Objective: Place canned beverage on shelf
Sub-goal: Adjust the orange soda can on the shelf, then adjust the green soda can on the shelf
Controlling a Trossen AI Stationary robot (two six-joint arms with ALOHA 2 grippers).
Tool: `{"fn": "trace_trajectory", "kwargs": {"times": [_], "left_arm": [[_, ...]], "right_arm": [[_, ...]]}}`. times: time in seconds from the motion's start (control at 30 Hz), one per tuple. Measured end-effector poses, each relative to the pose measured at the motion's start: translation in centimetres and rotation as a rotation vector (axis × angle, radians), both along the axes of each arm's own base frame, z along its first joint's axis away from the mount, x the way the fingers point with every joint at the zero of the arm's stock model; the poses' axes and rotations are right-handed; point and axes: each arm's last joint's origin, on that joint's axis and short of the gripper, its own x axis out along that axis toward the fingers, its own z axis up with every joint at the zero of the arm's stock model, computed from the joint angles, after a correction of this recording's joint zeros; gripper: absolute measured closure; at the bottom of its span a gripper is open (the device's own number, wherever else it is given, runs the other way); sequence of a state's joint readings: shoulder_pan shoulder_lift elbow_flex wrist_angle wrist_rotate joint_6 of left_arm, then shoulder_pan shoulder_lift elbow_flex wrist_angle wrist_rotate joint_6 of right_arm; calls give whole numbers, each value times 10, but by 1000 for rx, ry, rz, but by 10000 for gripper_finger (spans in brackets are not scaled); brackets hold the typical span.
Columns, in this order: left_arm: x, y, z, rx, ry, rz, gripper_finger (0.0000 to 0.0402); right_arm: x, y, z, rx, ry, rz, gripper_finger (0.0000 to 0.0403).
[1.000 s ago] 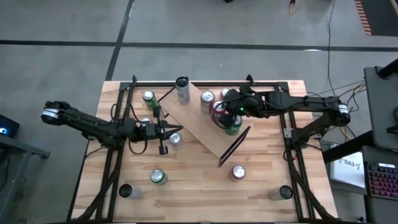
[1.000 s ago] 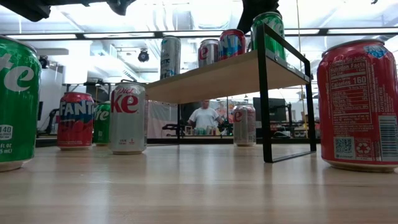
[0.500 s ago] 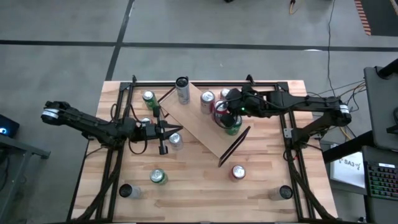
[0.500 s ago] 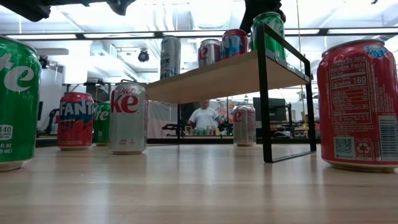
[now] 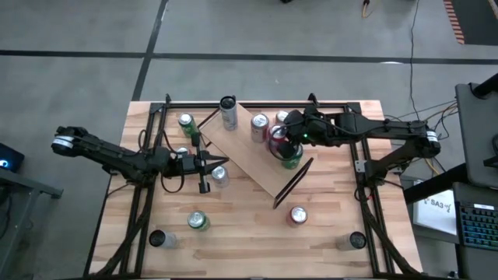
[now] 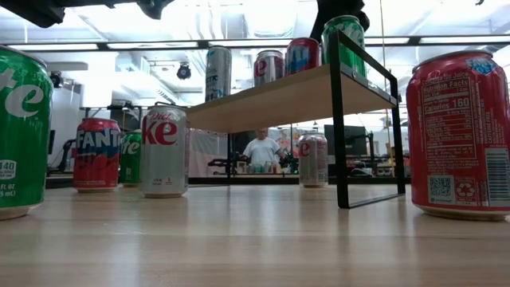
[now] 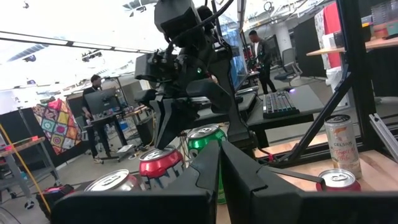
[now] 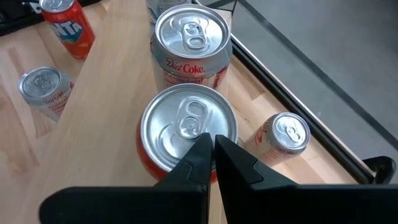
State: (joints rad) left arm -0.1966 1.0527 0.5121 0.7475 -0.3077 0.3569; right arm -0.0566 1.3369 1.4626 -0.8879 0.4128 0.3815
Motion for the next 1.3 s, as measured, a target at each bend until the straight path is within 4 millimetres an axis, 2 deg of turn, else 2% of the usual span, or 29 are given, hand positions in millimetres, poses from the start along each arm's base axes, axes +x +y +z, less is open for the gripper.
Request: {"fn": "trace_trajectory", "kwargs": {"times": [0.43, 0.77, 1.07, 1.3], "left_arm": [[0, 0, 0, 0, 0, 0, 401], [0, 0, 0, 0, 0, 0, 401], [0, 0, 0, 0, 0, 0, 401], [0, 0, 0, 0, 0, 0, 401]], "right_arm": [[1, 2, 12, -16, -33, 18, 390], [0, 31, 34, -13, -113, 116, 390], [-9, 61, 28, 120, -56, 166, 390], [-19, 63, 20, 119, 33, 67, 390]]}}
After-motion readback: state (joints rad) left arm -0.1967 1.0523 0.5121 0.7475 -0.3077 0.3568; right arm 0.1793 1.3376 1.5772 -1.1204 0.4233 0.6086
